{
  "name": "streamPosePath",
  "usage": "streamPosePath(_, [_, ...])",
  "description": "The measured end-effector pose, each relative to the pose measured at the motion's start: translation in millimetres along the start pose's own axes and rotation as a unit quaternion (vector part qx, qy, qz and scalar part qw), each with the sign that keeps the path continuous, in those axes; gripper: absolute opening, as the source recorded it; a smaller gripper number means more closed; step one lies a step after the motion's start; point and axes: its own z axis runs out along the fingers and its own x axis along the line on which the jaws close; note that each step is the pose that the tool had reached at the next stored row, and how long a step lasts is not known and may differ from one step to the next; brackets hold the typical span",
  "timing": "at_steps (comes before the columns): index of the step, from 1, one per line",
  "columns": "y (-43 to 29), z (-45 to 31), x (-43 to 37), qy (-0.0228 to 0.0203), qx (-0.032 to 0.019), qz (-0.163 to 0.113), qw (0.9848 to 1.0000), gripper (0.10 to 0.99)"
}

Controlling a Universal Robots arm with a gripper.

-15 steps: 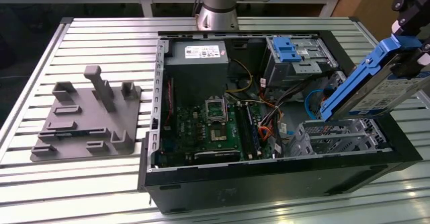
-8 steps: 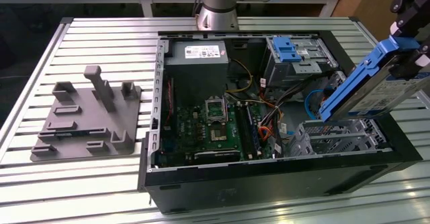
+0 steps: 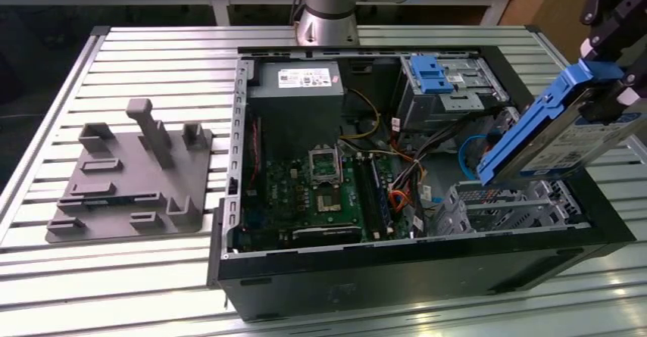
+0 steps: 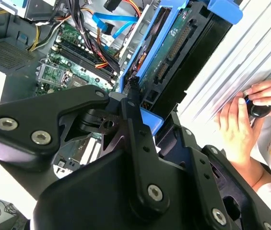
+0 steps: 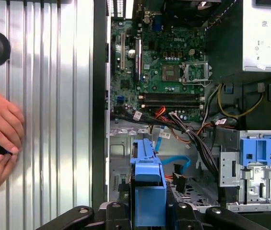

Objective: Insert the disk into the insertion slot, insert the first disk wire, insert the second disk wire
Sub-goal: 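Insert the disk into the insertion slot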

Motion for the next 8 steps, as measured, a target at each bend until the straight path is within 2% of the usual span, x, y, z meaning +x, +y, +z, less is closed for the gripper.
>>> streamPosePath(8, [1.2, 7.9, -3.0, 0.0000, 0.0000, 0.000, 1.0000, 0.365])
